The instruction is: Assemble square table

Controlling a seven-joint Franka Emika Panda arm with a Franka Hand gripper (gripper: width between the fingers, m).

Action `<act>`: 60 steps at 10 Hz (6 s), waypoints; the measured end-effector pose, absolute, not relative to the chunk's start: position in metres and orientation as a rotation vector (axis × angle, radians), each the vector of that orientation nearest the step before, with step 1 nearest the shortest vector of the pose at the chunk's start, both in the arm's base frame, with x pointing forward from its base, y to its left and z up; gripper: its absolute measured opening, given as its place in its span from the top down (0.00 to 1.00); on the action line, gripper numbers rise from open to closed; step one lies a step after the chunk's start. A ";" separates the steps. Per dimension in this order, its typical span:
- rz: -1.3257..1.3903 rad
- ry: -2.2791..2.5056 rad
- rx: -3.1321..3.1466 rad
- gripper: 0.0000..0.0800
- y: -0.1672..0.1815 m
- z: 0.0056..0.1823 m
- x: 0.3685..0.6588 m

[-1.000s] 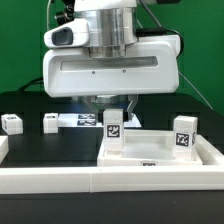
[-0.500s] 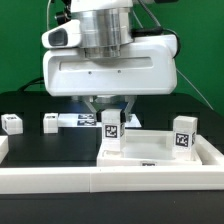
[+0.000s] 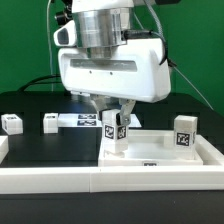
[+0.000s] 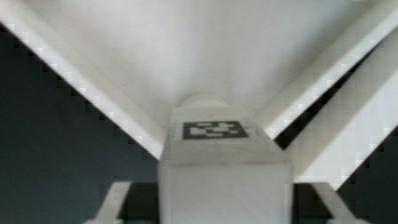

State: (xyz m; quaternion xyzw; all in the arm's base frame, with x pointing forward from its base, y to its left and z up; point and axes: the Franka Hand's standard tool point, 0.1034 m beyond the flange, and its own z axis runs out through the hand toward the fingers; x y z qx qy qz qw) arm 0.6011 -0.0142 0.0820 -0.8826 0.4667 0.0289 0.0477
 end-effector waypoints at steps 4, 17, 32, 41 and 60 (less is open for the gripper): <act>0.107 1.902 -2.393 0.64 -0.005 0.081 0.602; 0.049 1.441 -2.666 0.19 -0.001 0.082 0.605; -0.016 -0.108 -3.096 0.34 -0.002 0.082 0.605; -0.005 0.537 -3.038 0.64 -0.002 0.081 0.604; 0.009 1.728 -2.536 0.20 0.007 0.079 0.604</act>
Offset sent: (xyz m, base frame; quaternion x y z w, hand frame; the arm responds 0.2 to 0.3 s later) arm -0.0033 -0.0009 -0.0018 -0.0303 0.0188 0.2341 0.9716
